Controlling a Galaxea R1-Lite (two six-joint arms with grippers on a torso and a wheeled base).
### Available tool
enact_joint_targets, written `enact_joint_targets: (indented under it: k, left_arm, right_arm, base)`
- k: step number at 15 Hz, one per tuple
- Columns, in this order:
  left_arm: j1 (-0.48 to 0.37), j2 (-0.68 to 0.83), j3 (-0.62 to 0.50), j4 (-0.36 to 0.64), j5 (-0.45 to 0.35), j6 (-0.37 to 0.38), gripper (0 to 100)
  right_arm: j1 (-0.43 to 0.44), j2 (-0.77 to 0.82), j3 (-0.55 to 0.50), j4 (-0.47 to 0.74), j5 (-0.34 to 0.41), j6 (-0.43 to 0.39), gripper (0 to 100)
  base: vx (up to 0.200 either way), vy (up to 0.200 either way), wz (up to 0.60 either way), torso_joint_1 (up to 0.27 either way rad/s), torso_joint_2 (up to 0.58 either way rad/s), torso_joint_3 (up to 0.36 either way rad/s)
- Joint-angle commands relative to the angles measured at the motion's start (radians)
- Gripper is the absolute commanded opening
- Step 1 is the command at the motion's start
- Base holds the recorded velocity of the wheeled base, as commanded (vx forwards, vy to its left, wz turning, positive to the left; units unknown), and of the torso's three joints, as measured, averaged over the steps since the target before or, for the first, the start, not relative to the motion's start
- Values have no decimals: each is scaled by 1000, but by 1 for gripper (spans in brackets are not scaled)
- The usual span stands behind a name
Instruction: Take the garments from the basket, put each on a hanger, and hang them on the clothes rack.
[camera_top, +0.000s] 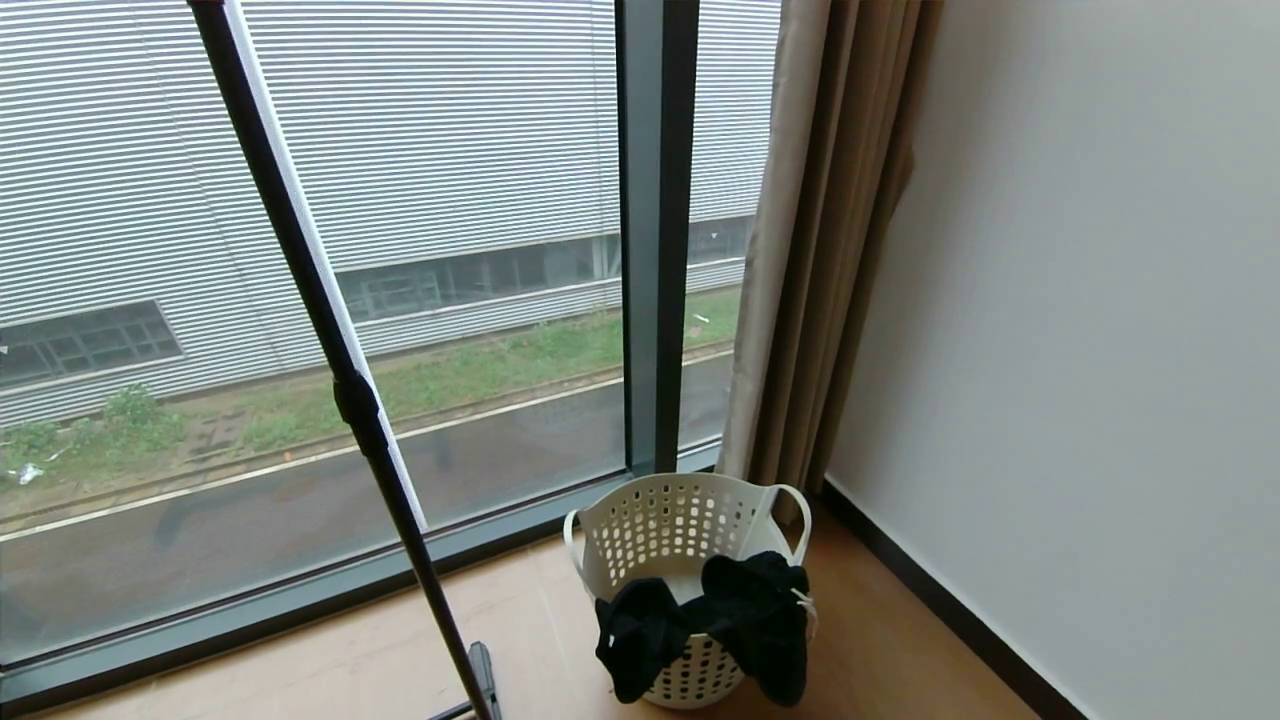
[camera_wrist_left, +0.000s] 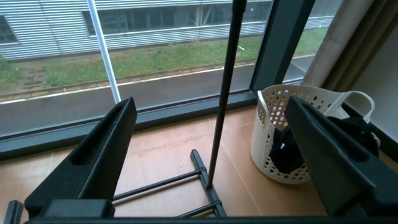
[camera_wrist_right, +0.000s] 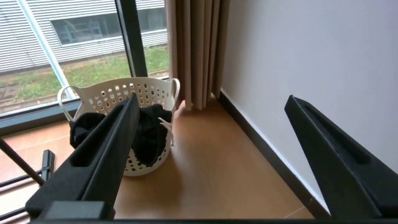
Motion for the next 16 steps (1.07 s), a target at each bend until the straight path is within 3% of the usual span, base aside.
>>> enact_joint_targets:
  k: [1,7,16]
  left_arm:
    - [0,1,2,1,-2,4,100]
    - [0,1,0,1,-2,1,100]
    - [0,1,0,1,-2,1,100]
  right_arm:
    - [0,1,0,0,0,1,100]
    - [-2,0,0,0,2,0,100]
    - [-2,1,0,0,0,1,100]
  base:
    - [0,0,0,0,0,0]
    - [0,0,0,0,0,0]
    - [0,0,0,-33,180,-25]
